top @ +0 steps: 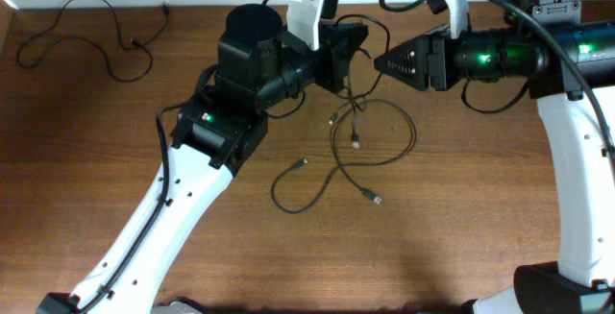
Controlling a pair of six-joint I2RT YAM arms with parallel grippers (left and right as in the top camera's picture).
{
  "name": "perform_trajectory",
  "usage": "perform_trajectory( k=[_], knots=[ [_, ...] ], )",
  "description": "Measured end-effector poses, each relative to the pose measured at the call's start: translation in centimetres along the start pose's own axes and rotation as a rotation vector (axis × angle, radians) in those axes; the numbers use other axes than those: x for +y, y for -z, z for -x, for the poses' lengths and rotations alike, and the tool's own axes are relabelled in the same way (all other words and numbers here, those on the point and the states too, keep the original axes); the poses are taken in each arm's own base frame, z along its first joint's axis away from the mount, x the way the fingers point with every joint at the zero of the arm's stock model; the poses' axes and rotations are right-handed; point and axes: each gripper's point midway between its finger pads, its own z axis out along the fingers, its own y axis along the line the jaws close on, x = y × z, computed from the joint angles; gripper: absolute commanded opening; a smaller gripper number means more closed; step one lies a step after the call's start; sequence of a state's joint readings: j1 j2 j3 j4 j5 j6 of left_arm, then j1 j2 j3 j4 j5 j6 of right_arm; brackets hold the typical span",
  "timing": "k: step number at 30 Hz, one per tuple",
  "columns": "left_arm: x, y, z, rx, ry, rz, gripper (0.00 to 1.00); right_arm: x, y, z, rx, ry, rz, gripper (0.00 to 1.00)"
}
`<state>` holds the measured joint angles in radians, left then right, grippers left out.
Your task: Untangle cables
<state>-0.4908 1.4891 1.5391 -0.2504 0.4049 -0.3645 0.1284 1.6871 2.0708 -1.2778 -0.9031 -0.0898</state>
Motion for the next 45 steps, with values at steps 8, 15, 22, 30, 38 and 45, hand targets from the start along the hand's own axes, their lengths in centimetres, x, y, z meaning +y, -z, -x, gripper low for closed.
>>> perform_trajectory(
  k=[8,15,22,30,38,45],
  knots=[
    [-0.2,0.0,-0.1,0.004,0.042,-0.011,0.00,0.0,0.0,0.0,0.000,-0.003,0.000,0.17],
    [-0.3,0.0,-0.1,0.008,0.045,-0.018,0.00,0.0,0.0,0.0,0.000,-0.002,0.000,0.27],
    [-1.0,0.0,-0.4,0.021,0.045,-0.050,0.00,0.0,0.0,0.2,-0.008,0.007,-0.001,0.26],
    [-1.8,-0.2,-0.7,0.031,0.044,-0.069,0.01,0.0,0.0,0.3,-0.008,0.008,-0.001,0.04],
    [0.9,-0.2,-1.7,0.053,0.059,0.077,0.28,0.0,0.0,0.1,-0.005,-0.022,0.000,0.04],
    [1.9,-0.7,-2.2,0.065,0.022,0.111,0.39,1.0,0.0,0.3,-0.013,-0.029,0.060,0.04]
  ],
)
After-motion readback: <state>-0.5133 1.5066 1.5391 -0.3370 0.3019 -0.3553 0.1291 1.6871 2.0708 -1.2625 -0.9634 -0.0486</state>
